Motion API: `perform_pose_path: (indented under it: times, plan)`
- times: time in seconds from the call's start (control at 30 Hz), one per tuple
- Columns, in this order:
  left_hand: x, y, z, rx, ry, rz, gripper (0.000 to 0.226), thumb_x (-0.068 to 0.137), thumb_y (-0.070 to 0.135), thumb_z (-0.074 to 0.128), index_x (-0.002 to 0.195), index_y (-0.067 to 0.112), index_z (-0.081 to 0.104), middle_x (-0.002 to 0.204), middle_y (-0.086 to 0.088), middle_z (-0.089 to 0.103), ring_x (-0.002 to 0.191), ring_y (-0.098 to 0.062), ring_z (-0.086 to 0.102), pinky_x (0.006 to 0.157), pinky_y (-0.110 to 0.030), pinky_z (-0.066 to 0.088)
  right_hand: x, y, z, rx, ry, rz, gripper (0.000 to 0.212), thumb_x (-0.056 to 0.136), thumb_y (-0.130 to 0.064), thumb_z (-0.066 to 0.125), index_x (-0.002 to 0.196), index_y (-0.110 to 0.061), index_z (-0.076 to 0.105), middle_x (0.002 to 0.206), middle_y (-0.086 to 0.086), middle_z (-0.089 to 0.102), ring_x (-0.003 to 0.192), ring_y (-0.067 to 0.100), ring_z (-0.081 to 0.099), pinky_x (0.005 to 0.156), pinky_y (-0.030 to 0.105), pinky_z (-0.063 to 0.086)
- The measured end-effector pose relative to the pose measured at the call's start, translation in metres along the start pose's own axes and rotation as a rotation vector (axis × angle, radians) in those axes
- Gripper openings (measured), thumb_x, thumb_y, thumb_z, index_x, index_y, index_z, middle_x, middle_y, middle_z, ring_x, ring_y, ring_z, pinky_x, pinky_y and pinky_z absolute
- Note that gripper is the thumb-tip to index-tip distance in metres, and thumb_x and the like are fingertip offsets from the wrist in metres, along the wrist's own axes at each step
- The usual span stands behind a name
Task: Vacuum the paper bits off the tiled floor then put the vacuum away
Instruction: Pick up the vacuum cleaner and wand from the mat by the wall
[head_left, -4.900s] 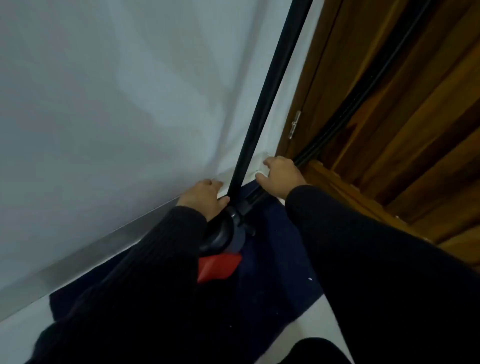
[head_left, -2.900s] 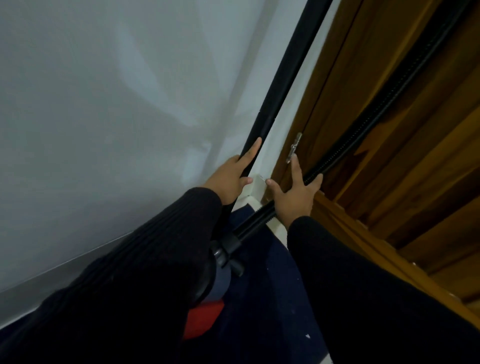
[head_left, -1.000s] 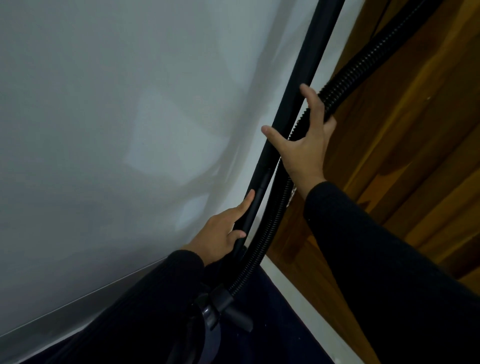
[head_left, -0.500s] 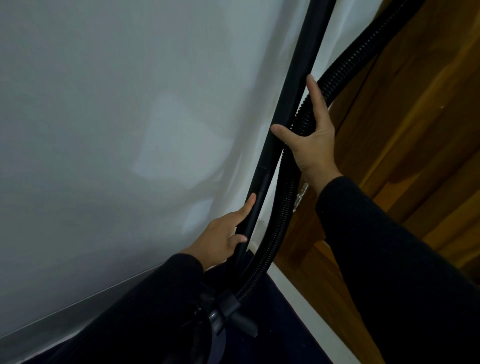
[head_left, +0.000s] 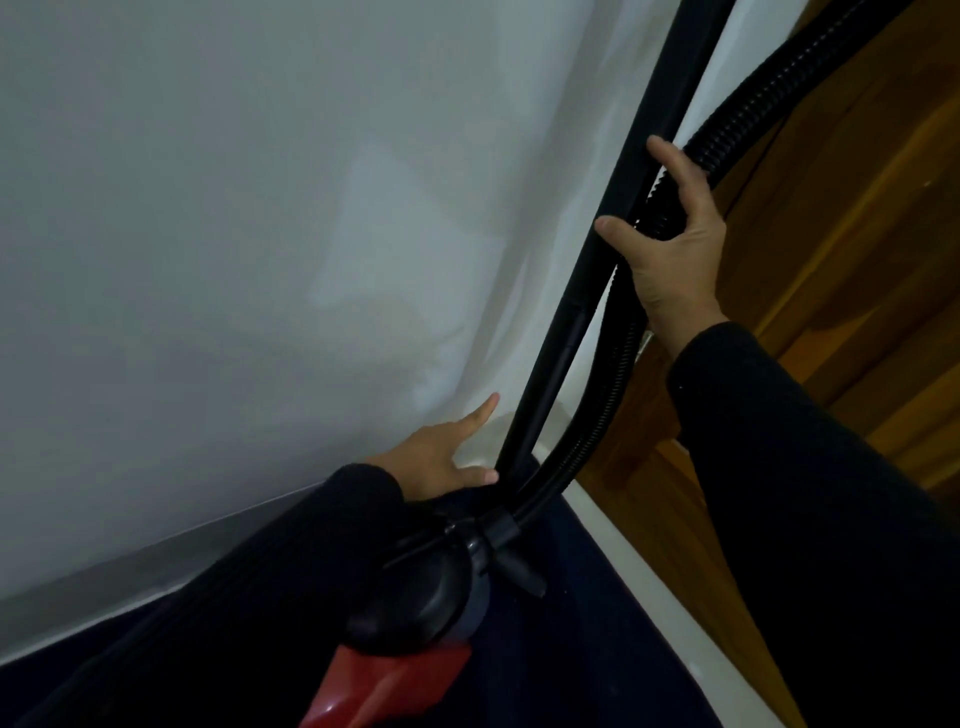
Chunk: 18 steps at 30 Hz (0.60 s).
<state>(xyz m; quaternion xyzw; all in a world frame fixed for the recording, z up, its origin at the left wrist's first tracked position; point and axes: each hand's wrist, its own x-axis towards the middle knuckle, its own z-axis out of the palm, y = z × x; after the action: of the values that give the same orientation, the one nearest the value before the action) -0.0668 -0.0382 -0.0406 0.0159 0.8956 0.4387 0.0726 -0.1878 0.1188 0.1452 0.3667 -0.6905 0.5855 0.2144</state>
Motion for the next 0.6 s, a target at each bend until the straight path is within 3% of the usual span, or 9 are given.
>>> perform_pose_path:
  times: [0.1,0.17,0.27,0.33,0.47,0.6]
  plan:
    - [-0.041,-0.03,-0.003,0.062,-0.157,-0.169,0.099,0.073,0.062,0.066,0.146,0.046,0.001,0.156,0.013,0.015,0.145,-0.013,0.014,0.114,-0.026,0.013,-0.014,-0.019,0.008,-0.021,-0.038,-0.03,0.063,0.077,0.003,0.071,0.135,-0.014,0.05,0.129,-0.01,0.049,0.125,0.003,0.048,0.106,0.034,0.045]
    - [-0.064,-0.042,-0.004,0.037,-0.222,-0.234,0.116,0.051,0.074,0.067,0.147,0.045,0.009,0.147,0.018,0.023,0.14,-0.007,0.019,0.111,-0.024,0.015,-0.025,-0.03,0.017,-0.026,-0.078,-0.047,0.064,0.078,0.002,0.071,0.136,-0.015,0.049,0.129,-0.012,0.049,0.123,-0.002,0.048,0.107,0.033,0.044]
    - [-0.088,-0.058,-0.003,0.06,-0.284,-0.234,0.127,0.033,0.08,0.072,0.145,0.044,0.023,0.145,0.021,0.035,0.132,-0.004,0.035,0.114,-0.027,0.025,-0.038,-0.043,0.029,-0.043,-0.12,-0.073,0.065,0.077,-0.001,0.072,0.137,-0.016,0.051,0.135,-0.007,0.052,0.132,0.012,0.046,0.112,0.044,0.037]
    - [-0.099,-0.069,-0.002,0.076,-0.264,-0.267,0.131,0.029,0.084,0.071,0.145,0.044,0.026,0.144,0.015,0.044,0.129,-0.007,0.043,0.113,-0.033,0.031,-0.048,-0.052,0.036,-0.038,-0.151,-0.08,0.064,0.078,0.001,0.072,0.136,-0.018,0.052,0.134,-0.007,0.053,0.131,0.013,0.047,0.112,0.043,0.037]
    - [-0.115,-0.066,-0.001,0.129,-0.167,-0.282,0.13,0.032,0.089,0.061,0.146,0.037,0.025,0.145,0.01,0.043,0.13,-0.011,0.042,0.111,-0.029,0.03,-0.069,-0.068,0.055,-0.029,-0.243,-0.098,0.063,0.078,0.005,0.072,0.132,-0.023,0.054,0.127,-0.017,0.055,0.124,0.006,0.052,0.109,0.028,0.042]
    - [-0.12,-0.069,0.004,0.134,-0.111,-0.318,0.109,0.058,0.074,0.067,0.149,0.033,0.022,0.152,0.006,0.035,0.137,-0.017,0.036,0.114,-0.034,0.027,-0.083,-0.074,0.074,-0.105,-0.315,-0.124,0.064,0.078,-0.002,0.073,0.129,-0.038,0.055,0.119,-0.001,0.063,0.111,0.012,0.059,0.099,0.023,0.047]
